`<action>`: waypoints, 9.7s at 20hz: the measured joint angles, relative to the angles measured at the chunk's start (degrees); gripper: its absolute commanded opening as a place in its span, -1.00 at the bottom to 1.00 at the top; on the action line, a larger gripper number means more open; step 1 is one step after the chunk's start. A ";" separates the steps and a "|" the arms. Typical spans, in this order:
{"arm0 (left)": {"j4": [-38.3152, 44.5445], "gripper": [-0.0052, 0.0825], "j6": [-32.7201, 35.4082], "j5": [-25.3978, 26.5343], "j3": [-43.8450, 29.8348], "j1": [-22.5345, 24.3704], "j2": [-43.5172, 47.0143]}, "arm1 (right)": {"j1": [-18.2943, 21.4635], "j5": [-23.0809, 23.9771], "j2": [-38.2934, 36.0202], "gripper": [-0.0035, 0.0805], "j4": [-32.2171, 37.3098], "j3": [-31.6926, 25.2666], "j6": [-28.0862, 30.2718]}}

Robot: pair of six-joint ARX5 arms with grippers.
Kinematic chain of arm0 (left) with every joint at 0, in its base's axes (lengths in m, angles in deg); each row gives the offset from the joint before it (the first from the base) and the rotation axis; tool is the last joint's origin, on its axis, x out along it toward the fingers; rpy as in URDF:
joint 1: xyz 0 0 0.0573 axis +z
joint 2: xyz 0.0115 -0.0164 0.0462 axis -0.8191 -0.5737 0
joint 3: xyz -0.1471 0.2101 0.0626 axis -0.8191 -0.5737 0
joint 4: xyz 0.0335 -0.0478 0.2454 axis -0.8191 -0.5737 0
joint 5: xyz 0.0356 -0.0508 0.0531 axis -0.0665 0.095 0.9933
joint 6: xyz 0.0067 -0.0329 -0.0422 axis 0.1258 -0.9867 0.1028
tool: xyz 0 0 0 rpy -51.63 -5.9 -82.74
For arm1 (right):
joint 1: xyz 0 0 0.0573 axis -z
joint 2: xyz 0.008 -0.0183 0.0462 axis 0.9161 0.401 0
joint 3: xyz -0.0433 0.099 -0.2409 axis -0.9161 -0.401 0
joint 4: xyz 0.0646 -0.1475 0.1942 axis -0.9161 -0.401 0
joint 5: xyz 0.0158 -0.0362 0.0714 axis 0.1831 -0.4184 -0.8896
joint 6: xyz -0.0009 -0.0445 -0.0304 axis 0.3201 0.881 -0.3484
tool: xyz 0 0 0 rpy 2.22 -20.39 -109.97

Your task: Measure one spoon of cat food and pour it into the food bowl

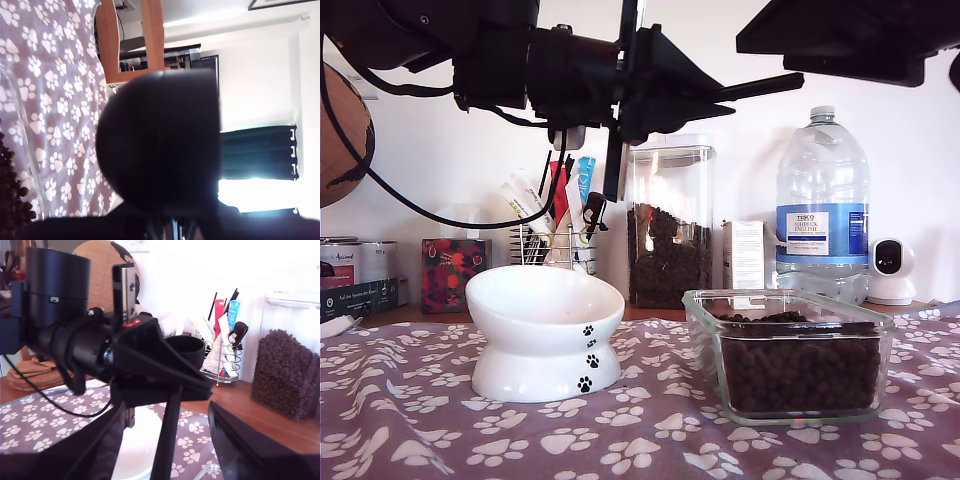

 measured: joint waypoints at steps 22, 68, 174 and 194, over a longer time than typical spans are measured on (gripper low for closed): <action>5.44 -0.93 -7.15 0.00 0.33 -2.45 0.00 | -0.33 5.22 4.11 -0.49 7.52 0.00 -0.28; 3.28 -0.18 12.70 -15.10 0.66 -0.55 -0.94 | 1.99 11.78 4.37 -0.95 0.85 1.40 7.28; -63.32 -0.93 76.61 31.85 -13.00 -0.85 44.44 | -4.90 20.11 29.70 -0.95 -67.36 34.93 -1.79; -63.78 -0.93 76.61 32.83 -13.00 -0.85 44.44 | -1.40 17.92 29.70 -0.95 -77.55 34.93 -4.35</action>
